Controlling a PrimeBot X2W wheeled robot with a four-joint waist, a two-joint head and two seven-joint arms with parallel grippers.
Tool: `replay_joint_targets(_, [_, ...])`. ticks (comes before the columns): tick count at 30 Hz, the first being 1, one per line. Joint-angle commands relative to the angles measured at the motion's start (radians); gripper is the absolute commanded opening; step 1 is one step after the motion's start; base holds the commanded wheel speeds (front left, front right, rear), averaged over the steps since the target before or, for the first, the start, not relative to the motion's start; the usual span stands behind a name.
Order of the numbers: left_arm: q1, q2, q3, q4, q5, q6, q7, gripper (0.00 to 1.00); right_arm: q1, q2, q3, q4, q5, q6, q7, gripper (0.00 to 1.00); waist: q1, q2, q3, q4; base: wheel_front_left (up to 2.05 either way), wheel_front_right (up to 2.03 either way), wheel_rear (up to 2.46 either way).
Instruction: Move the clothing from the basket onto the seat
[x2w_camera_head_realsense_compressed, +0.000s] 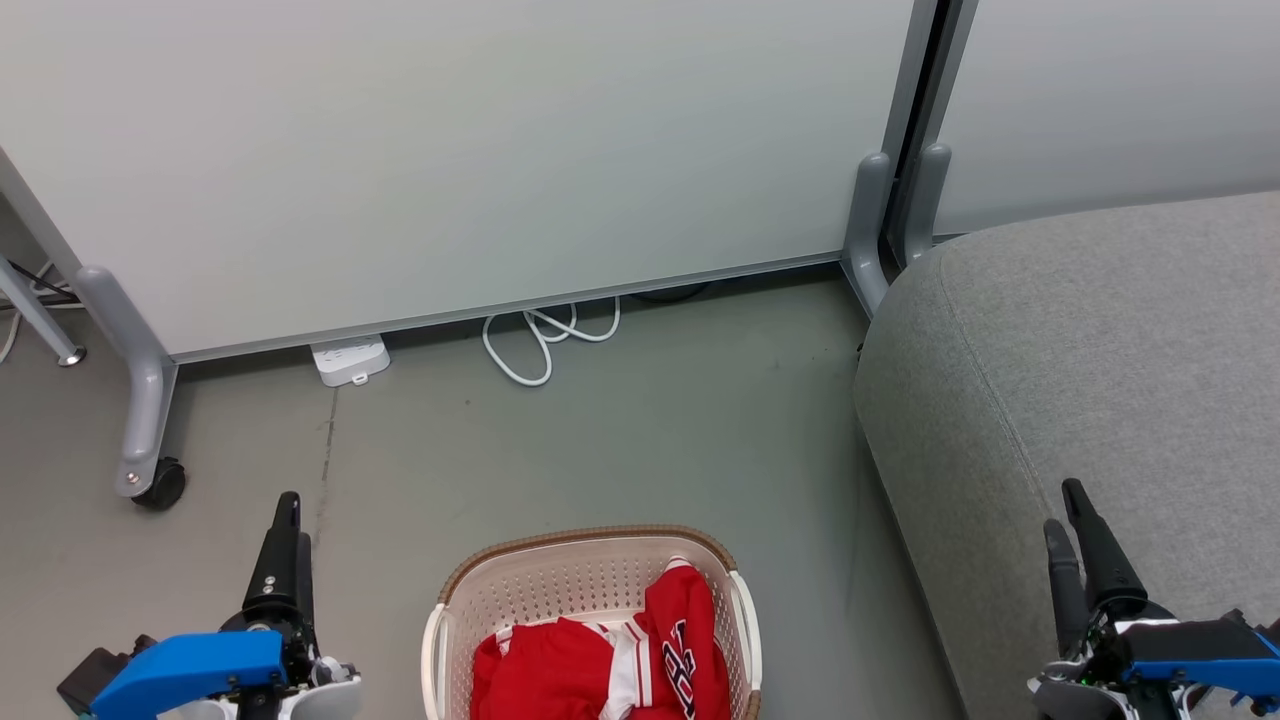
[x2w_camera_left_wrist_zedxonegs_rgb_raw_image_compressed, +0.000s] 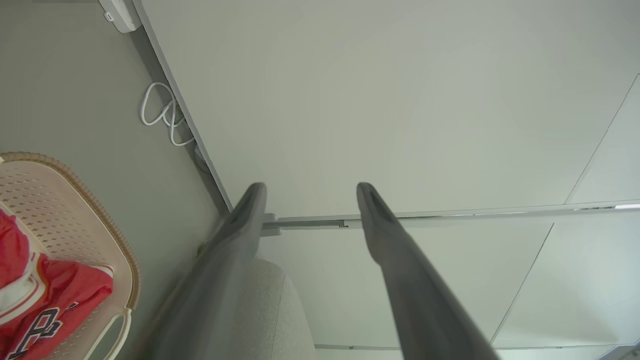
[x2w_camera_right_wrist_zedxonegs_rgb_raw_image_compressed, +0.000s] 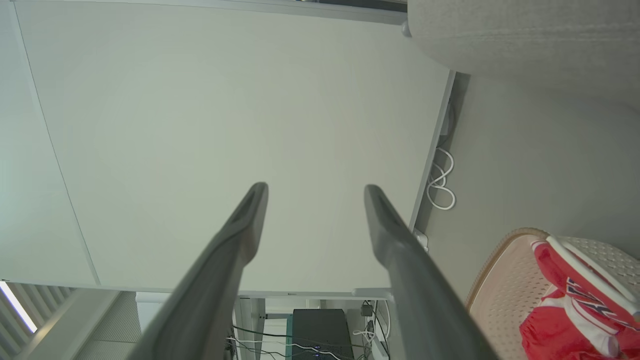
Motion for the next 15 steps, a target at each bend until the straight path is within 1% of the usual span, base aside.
replay_joint_targets(1, [-0.033,0.009,-0.001,-0.025,0.032,0.0,-0.012,1.0,-0.026,-0.004,0.002,-0.02,-0.026,0.001,-0.011,1.0,0.0,0.0,0.0,0.0,0.0,0.0,0.0])
replay_joint_targets(5, [-0.038,0.009,-0.005,-0.037,0.102,-0.001,-0.03,1.0,-0.031,-0.005,0.005,-0.027,-0.08,0.001,-0.03,1.0,0.0,0.0,0.001,0.001,0.0,0.0,0.0])
replay_joint_targets(10, [-0.042,0.01,-0.013,-0.053,0.204,0.0,-0.051,1.0,-0.037,-0.005,0.017,-0.045,-0.194,0.001,-0.051,1.0,0.0,0.0,0.002,0.003,0.0,0.0,0.0])
replay_joint_targets(15, [-0.046,0.01,-0.032,-0.069,0.317,0.014,-0.072,1.0,-0.039,-0.005,0.029,-0.059,-0.3,0.001,-0.072,1.0,0.0,0.0,0.003,0.005,0.0,0.0,0.0])
